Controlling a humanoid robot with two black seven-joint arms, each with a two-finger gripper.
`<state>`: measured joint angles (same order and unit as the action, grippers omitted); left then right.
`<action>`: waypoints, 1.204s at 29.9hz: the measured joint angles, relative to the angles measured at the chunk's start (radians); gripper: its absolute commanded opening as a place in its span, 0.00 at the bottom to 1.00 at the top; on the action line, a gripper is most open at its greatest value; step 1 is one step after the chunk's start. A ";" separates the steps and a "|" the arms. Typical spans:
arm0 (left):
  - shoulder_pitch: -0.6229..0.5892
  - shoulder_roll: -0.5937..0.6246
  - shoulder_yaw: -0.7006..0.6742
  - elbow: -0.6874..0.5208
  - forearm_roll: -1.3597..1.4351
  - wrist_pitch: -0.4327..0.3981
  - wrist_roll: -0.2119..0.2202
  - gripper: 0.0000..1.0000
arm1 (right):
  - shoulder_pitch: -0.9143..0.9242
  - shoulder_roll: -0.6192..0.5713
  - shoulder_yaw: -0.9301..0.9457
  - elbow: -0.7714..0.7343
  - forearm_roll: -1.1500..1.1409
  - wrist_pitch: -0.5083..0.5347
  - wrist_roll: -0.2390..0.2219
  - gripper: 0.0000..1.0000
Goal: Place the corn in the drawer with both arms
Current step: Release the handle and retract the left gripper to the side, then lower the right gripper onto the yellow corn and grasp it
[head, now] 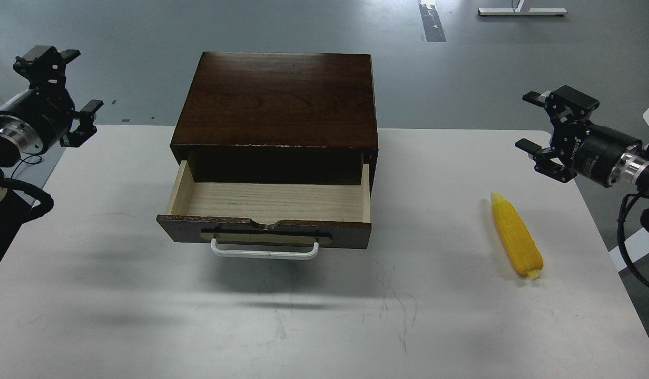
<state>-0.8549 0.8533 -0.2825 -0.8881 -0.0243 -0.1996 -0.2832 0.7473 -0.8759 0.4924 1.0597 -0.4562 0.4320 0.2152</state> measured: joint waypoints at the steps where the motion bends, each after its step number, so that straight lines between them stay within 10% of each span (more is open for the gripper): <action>1: 0.006 0.000 0.000 0.006 0.000 -0.014 -0.003 0.98 | 0.000 -0.016 -0.002 0.010 -0.079 -0.013 0.001 1.00; 9: 0.029 -0.001 0.000 0.017 0.000 -0.030 -0.011 0.98 | -0.013 -0.067 -0.109 0.038 -0.856 -0.208 0.057 1.00; 25: 0.037 0.009 -0.001 0.017 0.000 -0.029 -0.030 0.98 | -0.001 0.034 -0.356 -0.005 -1.137 -0.388 0.064 0.90; 32: 0.043 0.015 -0.001 0.015 0.009 -0.029 -0.052 0.98 | -0.012 0.089 -0.425 -0.052 -1.138 -0.421 0.063 0.28; 36: 0.044 0.018 0.000 0.013 0.013 -0.032 -0.054 0.98 | -0.012 0.095 -0.443 -0.074 -1.138 -0.458 0.063 0.15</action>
<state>-0.8113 0.8709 -0.2821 -0.8746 -0.0116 -0.2317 -0.3367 0.7349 -0.7810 0.0496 0.9859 -1.5938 -0.0260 0.2786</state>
